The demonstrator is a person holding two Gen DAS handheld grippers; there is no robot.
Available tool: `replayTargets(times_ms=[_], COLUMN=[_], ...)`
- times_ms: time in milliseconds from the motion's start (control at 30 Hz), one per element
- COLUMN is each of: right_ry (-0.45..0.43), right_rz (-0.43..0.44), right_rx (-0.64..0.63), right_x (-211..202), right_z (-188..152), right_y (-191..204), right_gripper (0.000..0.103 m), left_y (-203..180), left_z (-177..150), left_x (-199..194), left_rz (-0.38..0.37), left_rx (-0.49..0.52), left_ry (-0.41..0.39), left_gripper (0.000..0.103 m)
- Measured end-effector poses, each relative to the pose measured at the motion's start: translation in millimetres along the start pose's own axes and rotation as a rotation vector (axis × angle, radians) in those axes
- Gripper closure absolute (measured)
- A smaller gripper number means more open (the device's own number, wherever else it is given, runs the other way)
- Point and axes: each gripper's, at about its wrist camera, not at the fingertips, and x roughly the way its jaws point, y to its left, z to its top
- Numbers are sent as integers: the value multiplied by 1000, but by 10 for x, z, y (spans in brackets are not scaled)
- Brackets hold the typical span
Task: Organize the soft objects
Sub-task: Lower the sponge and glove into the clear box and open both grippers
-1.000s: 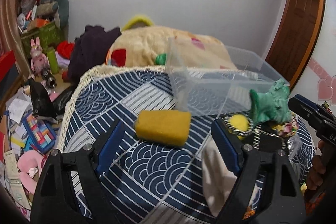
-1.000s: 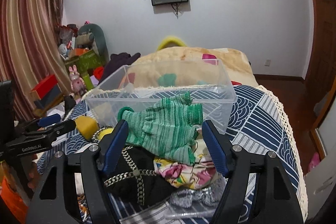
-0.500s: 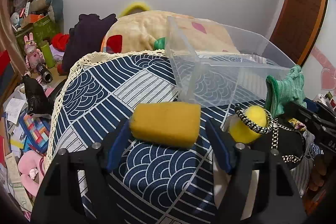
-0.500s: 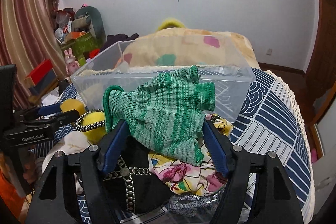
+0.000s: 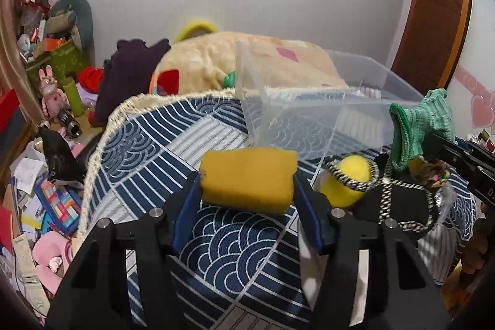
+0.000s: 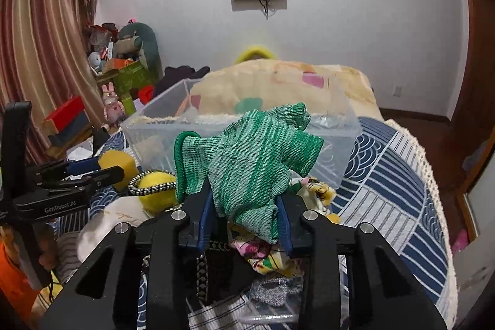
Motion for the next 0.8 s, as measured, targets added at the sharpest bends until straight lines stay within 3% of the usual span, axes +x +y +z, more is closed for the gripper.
replayTargets(times_ms=[400, 800], right_ry=[-117, -166], right_rz=[10, -1], right_rx=[9, -16], right_x=[-340, -317], right_z=[182, 494], right_y=[-65, -108], right_gripper=[71, 71], left_y=[-162, -316], left_z=[297, 646], left_x=[-710, -707], left_rz=[-26, -57], left_rx=[20, 5], left_ry=[-206, -271], left_gripper=[44, 44])
